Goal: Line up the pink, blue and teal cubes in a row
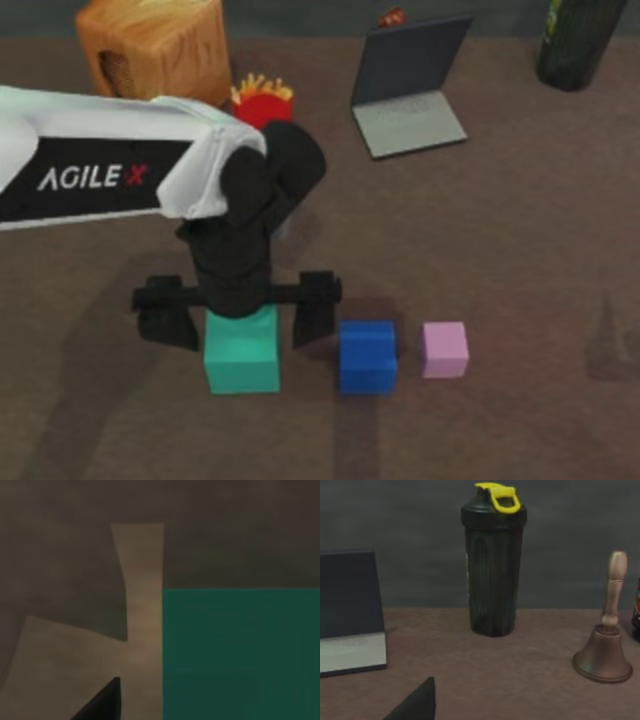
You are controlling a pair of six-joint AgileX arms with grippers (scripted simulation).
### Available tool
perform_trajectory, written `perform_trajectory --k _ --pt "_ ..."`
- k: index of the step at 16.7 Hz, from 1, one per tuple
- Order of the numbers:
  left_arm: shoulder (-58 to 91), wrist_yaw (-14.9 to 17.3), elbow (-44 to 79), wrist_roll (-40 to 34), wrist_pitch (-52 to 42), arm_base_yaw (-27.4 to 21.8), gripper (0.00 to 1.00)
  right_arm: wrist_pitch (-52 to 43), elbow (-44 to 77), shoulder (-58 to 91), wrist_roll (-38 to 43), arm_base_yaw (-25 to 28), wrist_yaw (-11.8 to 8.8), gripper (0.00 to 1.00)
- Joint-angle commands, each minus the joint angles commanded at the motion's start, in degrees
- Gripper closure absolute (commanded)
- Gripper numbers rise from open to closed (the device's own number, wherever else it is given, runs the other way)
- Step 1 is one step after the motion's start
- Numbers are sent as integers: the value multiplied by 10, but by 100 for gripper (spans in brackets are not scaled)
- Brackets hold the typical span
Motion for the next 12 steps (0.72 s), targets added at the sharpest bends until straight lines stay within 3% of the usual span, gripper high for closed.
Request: perform_trajectory --k 12 --pt "-52 0 99 -3 -150 11 0 0 0 0 0 0 0 0"
